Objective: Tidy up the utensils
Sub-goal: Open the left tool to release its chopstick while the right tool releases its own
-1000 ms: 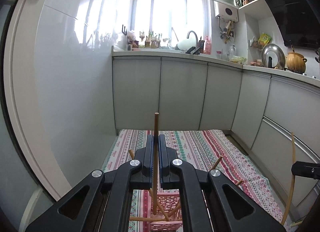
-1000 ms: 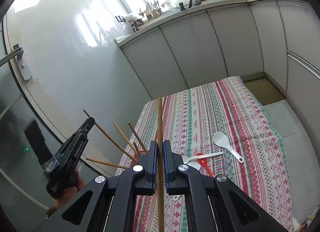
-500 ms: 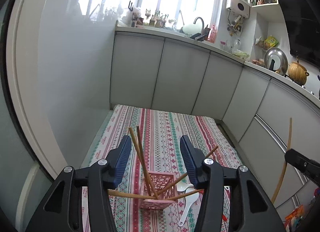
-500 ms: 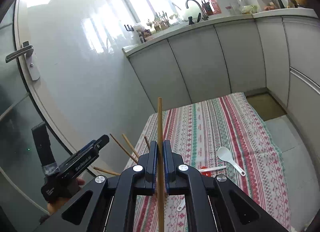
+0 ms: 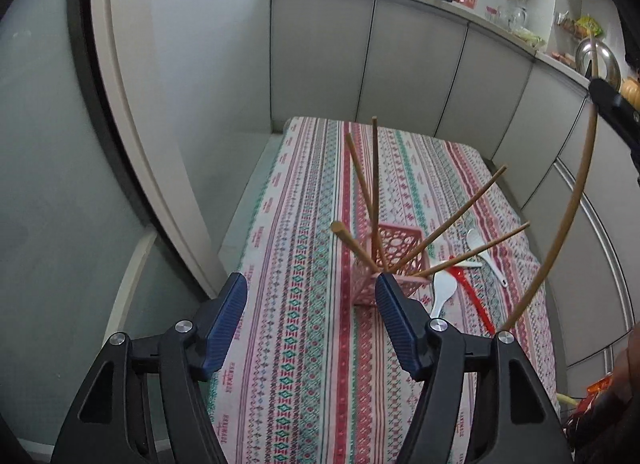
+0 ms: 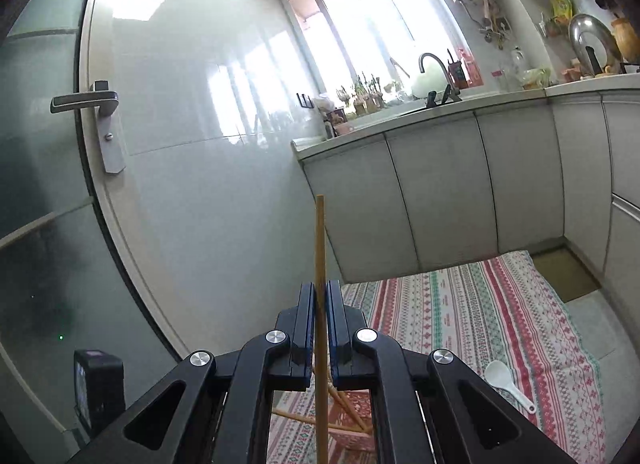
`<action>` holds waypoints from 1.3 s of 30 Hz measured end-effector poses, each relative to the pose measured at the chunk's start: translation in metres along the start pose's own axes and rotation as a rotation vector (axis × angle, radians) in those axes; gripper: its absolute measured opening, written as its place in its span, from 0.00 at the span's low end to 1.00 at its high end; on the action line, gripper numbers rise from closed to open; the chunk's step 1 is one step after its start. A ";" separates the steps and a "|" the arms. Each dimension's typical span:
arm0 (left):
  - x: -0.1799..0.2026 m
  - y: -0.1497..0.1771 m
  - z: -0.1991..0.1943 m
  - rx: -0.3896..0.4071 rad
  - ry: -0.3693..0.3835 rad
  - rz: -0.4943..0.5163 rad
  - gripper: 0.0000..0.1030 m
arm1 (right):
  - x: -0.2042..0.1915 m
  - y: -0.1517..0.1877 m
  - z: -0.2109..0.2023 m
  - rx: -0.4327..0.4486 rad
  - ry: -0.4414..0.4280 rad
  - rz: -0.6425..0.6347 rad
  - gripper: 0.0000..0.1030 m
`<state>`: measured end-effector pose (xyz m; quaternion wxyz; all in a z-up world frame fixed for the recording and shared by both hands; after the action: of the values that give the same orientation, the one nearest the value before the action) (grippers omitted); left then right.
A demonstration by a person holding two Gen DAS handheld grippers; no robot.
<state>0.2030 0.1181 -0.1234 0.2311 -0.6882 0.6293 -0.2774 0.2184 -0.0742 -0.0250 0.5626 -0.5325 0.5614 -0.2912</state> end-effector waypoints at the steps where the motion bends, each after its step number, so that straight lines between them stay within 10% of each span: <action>1: -0.002 0.004 0.004 -0.016 -0.007 0.006 0.67 | -0.001 0.001 0.007 0.013 0.010 -0.005 0.06; 21: -0.039 0.014 0.056 -0.150 -0.041 -0.031 0.67 | -0.020 0.060 0.114 0.154 0.233 -0.222 0.06; 39: -0.039 0.012 0.058 -0.152 -0.023 -0.043 0.67 | -0.002 0.083 0.118 0.038 0.227 -0.184 0.20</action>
<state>0.2313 0.1538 -0.1781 0.1793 -0.7203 0.6309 -0.2257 0.3070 -0.0177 -0.1249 0.4762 -0.5345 0.5649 -0.4104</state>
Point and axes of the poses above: each gripper's, at about its wrist camera, not at the fingertips, and z roughly the way its jaws point, x to its right, y to its underside, the point moved 4 cm from there along z, roughly the way its jaws point, and after that the axes turned 2 degrees about y, right-handed, at the moved point
